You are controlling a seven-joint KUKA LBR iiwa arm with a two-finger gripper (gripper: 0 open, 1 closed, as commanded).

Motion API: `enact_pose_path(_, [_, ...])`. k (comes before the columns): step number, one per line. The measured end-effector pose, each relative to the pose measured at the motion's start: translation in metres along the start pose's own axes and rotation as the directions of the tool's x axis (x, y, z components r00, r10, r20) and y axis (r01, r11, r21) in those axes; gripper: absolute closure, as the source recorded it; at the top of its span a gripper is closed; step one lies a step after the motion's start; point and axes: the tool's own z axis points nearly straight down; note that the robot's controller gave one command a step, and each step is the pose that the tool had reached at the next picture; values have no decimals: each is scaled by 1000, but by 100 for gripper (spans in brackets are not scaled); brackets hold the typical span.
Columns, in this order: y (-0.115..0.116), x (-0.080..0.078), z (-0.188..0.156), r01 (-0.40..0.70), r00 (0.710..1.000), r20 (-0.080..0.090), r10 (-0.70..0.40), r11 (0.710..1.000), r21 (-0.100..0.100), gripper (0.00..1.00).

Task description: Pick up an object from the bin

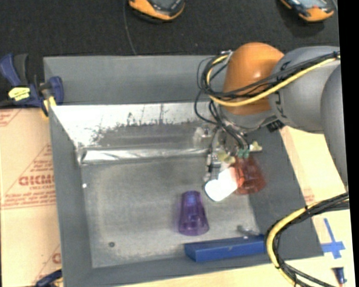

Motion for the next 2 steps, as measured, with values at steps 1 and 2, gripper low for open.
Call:
enact_pose_path(1, [0, -2, -5, 1, 1000, 8, -1, 1000, 1, 0])
enact_pose_path(2, [74, 40, -50, 10, 1000, 3, -10, 1000, -1, 0])
